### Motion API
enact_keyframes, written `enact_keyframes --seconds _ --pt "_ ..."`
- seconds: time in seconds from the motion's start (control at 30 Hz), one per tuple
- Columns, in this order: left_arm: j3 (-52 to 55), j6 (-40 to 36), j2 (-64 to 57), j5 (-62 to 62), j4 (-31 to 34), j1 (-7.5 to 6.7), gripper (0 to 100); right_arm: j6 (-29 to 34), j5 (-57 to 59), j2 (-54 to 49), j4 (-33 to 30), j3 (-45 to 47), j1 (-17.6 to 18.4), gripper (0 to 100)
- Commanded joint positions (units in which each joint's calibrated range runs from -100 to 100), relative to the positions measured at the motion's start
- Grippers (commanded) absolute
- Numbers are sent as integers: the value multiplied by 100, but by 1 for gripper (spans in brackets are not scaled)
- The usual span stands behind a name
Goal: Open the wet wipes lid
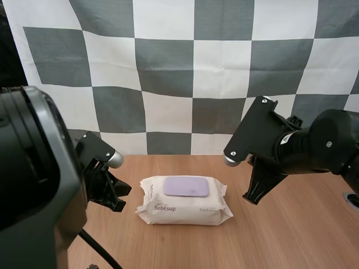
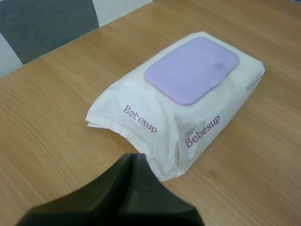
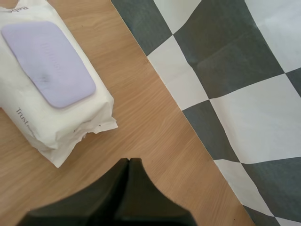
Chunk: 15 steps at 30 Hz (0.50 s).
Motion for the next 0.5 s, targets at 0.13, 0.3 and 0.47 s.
enact_keyframes --seconds 0.13,0.3,0.47 --pt "473 548 313 1 24 4 12 -1 -1 -3 91 2 0 0" --pt "582 657 407 1 -257 4 44 -1 15 -3 132 2 0 0" --pt "582 657 407 1 -419 4 59 -1 61 -3 180 2 0 0"
